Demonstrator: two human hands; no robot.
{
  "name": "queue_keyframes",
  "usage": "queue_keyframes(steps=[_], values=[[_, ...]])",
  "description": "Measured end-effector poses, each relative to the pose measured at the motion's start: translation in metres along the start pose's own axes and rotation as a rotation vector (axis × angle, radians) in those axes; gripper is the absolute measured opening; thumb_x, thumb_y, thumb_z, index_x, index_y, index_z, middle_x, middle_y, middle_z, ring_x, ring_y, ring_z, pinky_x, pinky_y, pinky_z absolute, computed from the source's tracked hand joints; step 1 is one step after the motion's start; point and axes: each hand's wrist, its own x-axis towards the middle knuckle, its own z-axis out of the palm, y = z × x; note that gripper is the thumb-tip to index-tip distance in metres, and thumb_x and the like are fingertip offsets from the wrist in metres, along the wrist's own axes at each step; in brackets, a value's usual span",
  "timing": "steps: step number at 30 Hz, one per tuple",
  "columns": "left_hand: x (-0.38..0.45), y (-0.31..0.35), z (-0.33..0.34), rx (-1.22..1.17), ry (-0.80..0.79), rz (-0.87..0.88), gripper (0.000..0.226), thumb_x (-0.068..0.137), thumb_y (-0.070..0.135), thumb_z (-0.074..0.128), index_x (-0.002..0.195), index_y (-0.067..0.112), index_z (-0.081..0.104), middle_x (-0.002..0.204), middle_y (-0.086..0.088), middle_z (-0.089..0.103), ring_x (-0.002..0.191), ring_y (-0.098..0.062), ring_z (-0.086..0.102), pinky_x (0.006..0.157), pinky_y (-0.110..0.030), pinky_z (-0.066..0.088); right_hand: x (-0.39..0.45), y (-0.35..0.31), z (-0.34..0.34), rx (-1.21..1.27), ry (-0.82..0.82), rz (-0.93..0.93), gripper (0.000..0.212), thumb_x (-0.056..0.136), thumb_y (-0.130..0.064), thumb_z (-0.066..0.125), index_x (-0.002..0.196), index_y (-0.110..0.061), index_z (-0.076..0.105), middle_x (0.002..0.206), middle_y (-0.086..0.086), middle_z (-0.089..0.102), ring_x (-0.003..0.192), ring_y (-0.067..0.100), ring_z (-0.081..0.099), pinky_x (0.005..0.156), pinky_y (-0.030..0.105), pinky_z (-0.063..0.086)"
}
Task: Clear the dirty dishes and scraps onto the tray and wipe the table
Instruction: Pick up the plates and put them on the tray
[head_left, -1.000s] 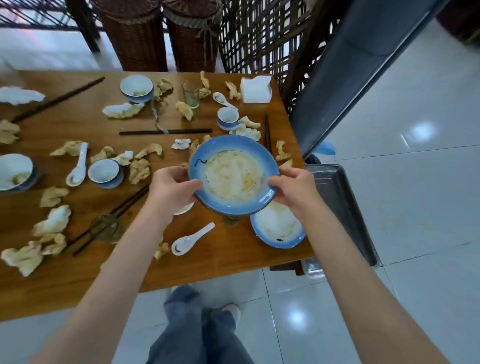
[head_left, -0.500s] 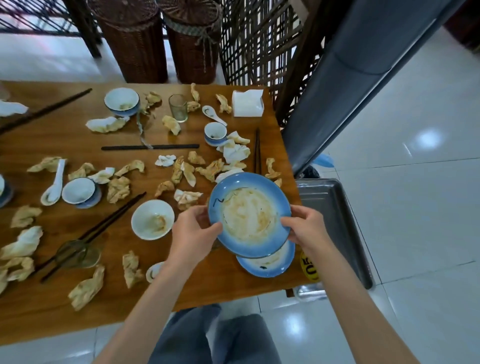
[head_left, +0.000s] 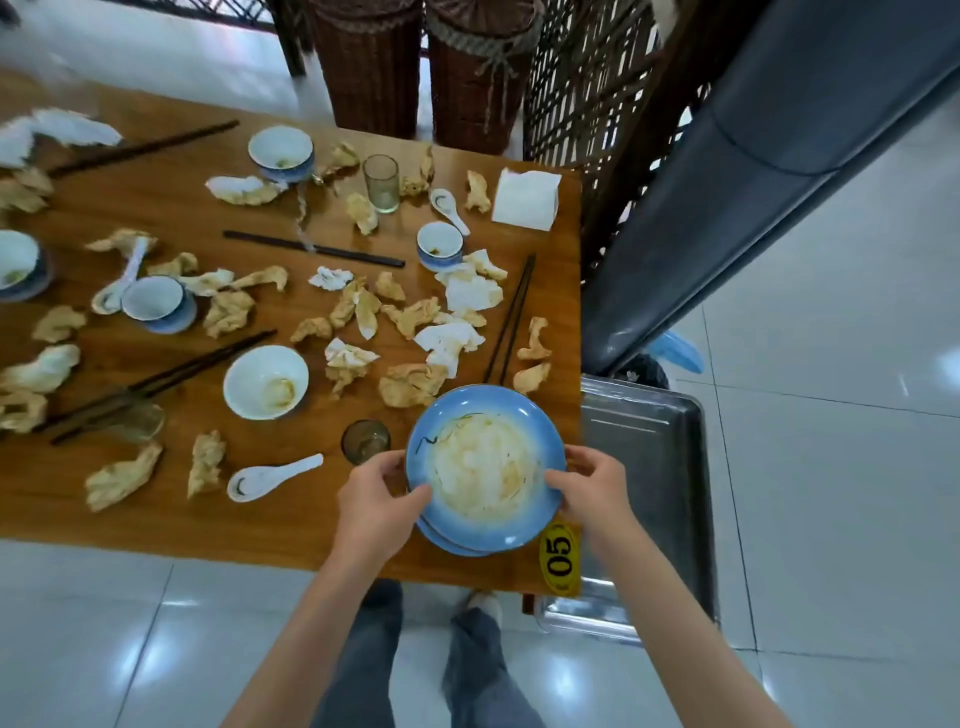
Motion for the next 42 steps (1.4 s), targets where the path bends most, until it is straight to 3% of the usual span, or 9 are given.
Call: queue_keyframes(steps=[4,7,11,14,25,29,36,42], values=[[-0.001,-0.013,0.017,0.009,0.017,-0.046,0.05,0.076,0.018,0.076,0.123,0.018,0.058,0.101,0.01,0.06,0.091,-0.007,0.056,0.06,-0.012,0.046,0.009,0.019,0.0,-0.043,0.001,-0.004,0.043,0.077,0.001,0.066,0.118,-0.012,0.058,0.111,0.006,0.062,0.101,0.024,0.06,0.084,0.046,0.054],[0.002,-0.019,0.024,0.053,0.026,-0.06,0.051,0.078,0.017,0.074,0.125,0.017,0.056,0.112,0.003,0.062,0.095,-0.009,0.055,0.068,-0.018,0.048,0.013,0.033,0.006,-0.028,0.014,0.013,0.043,0.078,0.001,0.065,0.118,-0.013,0.058,0.111,0.005,0.061,0.101,0.023,0.059,0.085,0.045,0.054],[0.008,-0.022,0.027,0.099,0.025,-0.077,0.049,0.08,0.016,0.072,0.126,0.015,0.055,0.114,0.001,0.061,0.096,-0.01,0.053,0.07,-0.02,0.048,0.016,0.046,0.017,-0.026,0.063,0.026,0.041,0.079,-0.002,0.066,0.116,-0.014,0.057,0.108,0.001,0.06,0.096,0.016,0.056,0.083,0.035,0.054],[0.01,-0.021,0.03,0.123,0.037,-0.088,0.047,0.081,0.014,0.069,0.127,0.013,0.055,0.118,-0.003,0.062,0.101,-0.015,0.056,0.079,-0.03,0.053,0.016,0.048,0.023,-0.044,0.091,0.006,0.039,0.079,-0.004,0.068,0.115,-0.015,0.057,0.101,-0.004,0.056,0.092,0.012,0.053,0.078,0.028,0.049],[0.015,-0.01,0.031,0.151,0.084,-0.104,0.047,0.083,0.008,0.067,0.128,0.009,0.054,0.121,-0.008,0.061,0.112,-0.022,0.056,0.083,-0.033,0.052,0.017,0.05,0.032,-0.097,0.106,-0.046,0.031,0.082,-0.014,0.069,0.109,-0.022,0.056,0.101,-0.008,0.056,0.091,0.007,0.052,0.07,0.017,0.045],[0.014,-0.013,0.031,0.14,0.089,-0.106,0.046,0.084,0.008,0.065,0.128,0.008,0.053,0.121,-0.009,0.06,0.112,-0.025,0.056,0.083,-0.036,0.052,0.017,0.05,0.036,-0.041,0.079,0.004,0.031,0.085,-0.014,0.065,0.108,-0.027,0.051,0.105,-0.008,0.055,0.096,0.011,0.054,0.074,0.023,0.047],[0.017,-0.013,0.042,0.019,0.025,-0.283,0.03,0.088,0.004,0.056,0.118,0.004,0.056,0.11,-0.013,0.06,0.108,-0.029,0.056,0.081,-0.039,0.054,0.023,0.046,0.033,-0.021,-0.013,0.062,0.045,0.084,-0.013,0.065,0.125,-0.019,0.049,0.117,-0.001,0.055,0.102,0.013,0.052,0.086,0.033,0.05],[0.005,0.004,0.063,0.022,-0.019,-0.223,0.029,0.087,0.002,0.056,0.116,0.004,0.055,0.107,-0.011,0.06,0.103,-0.026,0.057,0.063,-0.026,0.049,0.028,0.037,-0.001,-0.065,0.041,0.006,0.048,0.08,-0.006,0.062,0.126,-0.016,0.053,0.117,0.002,0.058,0.099,0.013,0.052,0.08,0.027,0.048]])
